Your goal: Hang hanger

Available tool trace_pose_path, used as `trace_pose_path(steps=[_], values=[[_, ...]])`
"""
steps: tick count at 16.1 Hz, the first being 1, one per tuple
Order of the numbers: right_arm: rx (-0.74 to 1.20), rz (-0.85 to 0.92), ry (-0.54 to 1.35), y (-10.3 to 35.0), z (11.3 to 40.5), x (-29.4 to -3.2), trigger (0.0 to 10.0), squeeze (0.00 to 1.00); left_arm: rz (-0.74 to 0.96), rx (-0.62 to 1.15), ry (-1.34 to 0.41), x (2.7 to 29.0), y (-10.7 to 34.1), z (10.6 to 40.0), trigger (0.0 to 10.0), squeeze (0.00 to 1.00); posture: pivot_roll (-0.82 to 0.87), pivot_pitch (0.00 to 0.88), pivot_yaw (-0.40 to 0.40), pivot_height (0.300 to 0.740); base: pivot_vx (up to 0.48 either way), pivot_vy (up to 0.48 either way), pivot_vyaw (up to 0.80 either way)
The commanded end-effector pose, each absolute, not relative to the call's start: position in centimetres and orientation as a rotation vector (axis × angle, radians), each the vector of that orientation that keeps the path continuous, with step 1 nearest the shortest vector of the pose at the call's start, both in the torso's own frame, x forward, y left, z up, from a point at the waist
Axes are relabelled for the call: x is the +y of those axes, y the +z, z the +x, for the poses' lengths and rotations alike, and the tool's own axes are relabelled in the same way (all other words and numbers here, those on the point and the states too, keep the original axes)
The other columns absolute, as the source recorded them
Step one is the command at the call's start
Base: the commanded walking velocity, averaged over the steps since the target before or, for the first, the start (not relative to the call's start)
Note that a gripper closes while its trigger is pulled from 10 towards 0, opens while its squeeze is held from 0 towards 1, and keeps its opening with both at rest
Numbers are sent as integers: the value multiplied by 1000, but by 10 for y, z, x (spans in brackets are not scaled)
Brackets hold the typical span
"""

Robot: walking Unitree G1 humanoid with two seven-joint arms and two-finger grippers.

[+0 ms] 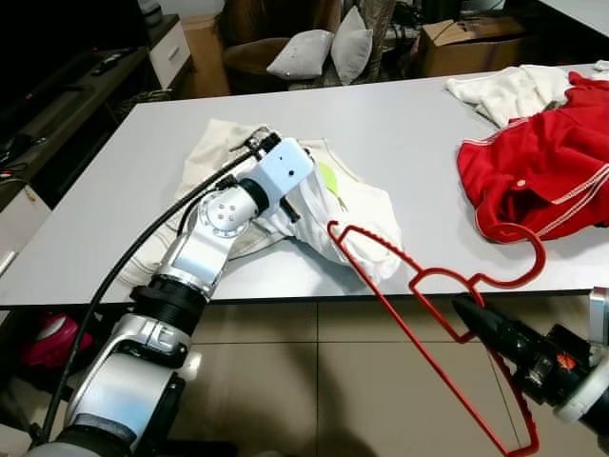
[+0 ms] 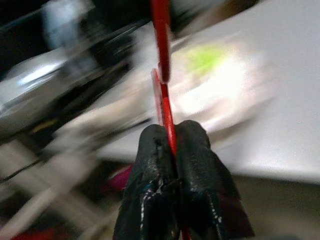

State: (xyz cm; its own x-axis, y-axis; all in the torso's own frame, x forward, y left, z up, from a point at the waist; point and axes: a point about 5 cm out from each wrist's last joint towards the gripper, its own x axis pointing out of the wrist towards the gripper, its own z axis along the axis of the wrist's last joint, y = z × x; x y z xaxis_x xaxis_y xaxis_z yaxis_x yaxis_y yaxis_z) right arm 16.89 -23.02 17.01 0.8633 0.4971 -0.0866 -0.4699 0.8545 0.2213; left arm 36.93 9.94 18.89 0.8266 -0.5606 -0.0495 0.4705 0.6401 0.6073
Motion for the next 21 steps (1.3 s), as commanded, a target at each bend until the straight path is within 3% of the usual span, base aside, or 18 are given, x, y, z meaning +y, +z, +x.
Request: trace_pose_path(steps=[1, 4, 10, 14, 21], values=[[128, 144, 270, 169, 178, -259, 10000, 0, 662, -145, -556, 108, 191, 370, 0, 0, -183, 0, 151, 740, 0, 0, 0], [11, 209, 174, 181, 181, -278, 10000, 0, 663, -154, -548, 109, 195, 368, 0, 0, -178, 0, 154, 740, 0, 0, 0], [51, 244, 620, 191, 162, -223, 10000, 0, 680, -160, -591, 97, 196, 364, 0, 0, -176, 0, 160, 740, 0, 0, 0], [59, 240, 639, 187, 177, -200, 10000, 0, 722, -172, -632, 91, 197, 358, 0, 0, -169, 0, 153, 740, 0, 0, 0], [110, 239, 662, 177, 188, -194, 10000, 0, 740, -168, -647, 88, 197, 351, 0, 0, -153, 0, 136, 740, 0, 0, 0]])
